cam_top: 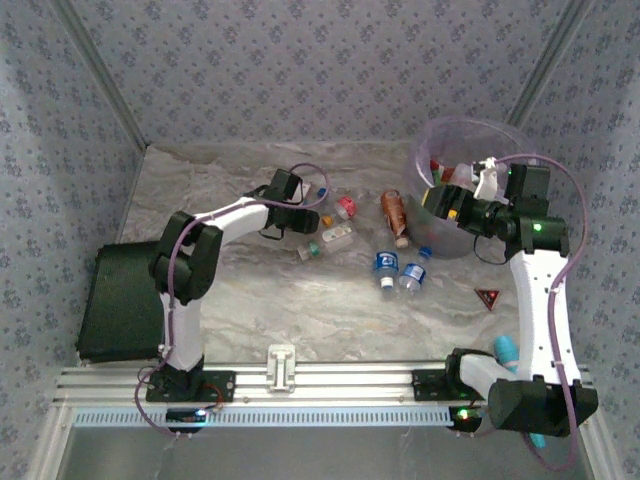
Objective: Put the plastic bottles in the bin
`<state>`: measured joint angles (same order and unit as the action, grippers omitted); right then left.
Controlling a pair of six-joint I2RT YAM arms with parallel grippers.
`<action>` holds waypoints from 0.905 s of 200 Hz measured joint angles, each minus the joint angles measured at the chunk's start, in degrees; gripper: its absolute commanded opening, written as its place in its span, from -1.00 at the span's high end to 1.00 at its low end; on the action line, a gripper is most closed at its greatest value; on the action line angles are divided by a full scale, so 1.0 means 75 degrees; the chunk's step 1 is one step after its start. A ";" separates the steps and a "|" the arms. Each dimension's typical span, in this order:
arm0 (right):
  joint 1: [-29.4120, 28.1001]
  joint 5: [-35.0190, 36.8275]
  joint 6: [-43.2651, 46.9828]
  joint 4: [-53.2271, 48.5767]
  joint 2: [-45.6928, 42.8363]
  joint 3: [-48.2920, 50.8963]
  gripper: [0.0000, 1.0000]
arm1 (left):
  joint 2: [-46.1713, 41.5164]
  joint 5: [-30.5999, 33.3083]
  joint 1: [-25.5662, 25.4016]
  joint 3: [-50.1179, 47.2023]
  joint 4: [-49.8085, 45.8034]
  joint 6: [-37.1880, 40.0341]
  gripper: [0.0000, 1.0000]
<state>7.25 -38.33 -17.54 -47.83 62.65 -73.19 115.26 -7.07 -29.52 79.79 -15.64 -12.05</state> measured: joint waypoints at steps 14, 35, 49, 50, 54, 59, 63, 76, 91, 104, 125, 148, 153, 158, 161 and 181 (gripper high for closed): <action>0.0000 -0.0003 0.0003 -0.0038 -0.0032 -0.0003 -0.61 | -0.0128 0.0035 0.0026 -0.0012 -0.0067 0.0047 -0.09; 0.0000 -0.0009 0.0000 -0.0052 -0.0055 -0.0003 -0.61 | -0.0481 0.0079 0.0087 -0.0079 -0.0137 0.0082 -0.06; 0.0000 -0.0009 -0.0003 -0.0058 -0.0058 -0.0009 -0.61 | -0.0758 0.0099 0.0134 -0.0119 -0.0149 0.0096 -0.02; 0.0000 -0.0006 -0.0003 -0.0058 -0.0058 -0.0009 -0.60 | -0.0790 0.0111 0.0137 -0.0122 -0.0152 0.0099 -0.01; 0.0000 -0.0009 -0.0003 -0.0073 -0.0058 -0.0017 -0.61 | -0.0848 0.0119 0.0137 -0.0134 -0.0149 0.0119 0.02; 0.0000 -0.0009 -0.0003 -0.0085 -0.0058 -0.0029 -0.61 | -0.0956 0.0140 0.0146 -0.0154 -0.0146 0.0128 0.03; 0.0000 -0.0009 -0.0003 -0.0096 -0.0058 -0.0035 -0.61 | -0.1052 0.0149 0.0157 -0.0178 -0.0140 0.0125 0.04; 0.0000 -0.0012 -0.0009 -0.0122 -0.0067 -0.0087 -0.60 | -0.1376 0.0175 0.0187 -0.0332 -0.0111 0.0128 0.04; -0.0017 -0.0015 -0.0038 -0.0131 -0.0070 -0.0198 -0.60 | -0.1839 0.0157 0.0187 -0.0670 -0.0026 0.0117 0.07; -0.0114 -0.0015 -0.0111 -0.0093 -0.0070 -0.0271 -0.60 | -0.2317 0.0020 0.0189 -0.1081 0.0172 0.0050 0.11; -0.0533 -0.0012 -0.0216 0.0134 -0.0035 -0.0286 -0.59 | -0.3089 -0.0452 0.0210 -0.1734 0.0565 -0.0224 0.33; -0.1207 0.0029 -0.0399 0.0455 0.0259 -0.0405 -0.60 | -0.3797 -0.0883 0.0184 -0.2451 0.1309 -0.0697 0.68; -0.1373 0.0079 -0.0463 0.0542 0.0385 -0.0458 -0.60 | -0.3984 -0.0912 0.0154 -0.2672 0.1550 -0.0793 0.73; -0.1524 0.0099 -0.0539 0.0650 0.0510 -0.0507 -0.60 | -0.4170 -0.0930 0.0111 -0.2920 0.1792 -0.0901 0.75; -0.1614 0.0143 -0.0583 0.0708 0.0577 -0.0530 -0.60 | -0.4264 -0.0918 0.0082 -0.3063 0.1944 -0.0953 0.76; -0.2276 0.0256 -0.0935 0.1332 0.1139 -0.0589 -0.63 | -0.4835 -0.1072 -0.0254 -0.3960 0.2929 -0.1437 0.74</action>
<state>-9.82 -36.40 -24.56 -37.85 71.20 -77.60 79.00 -15.11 -31.42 50.09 6.33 -22.83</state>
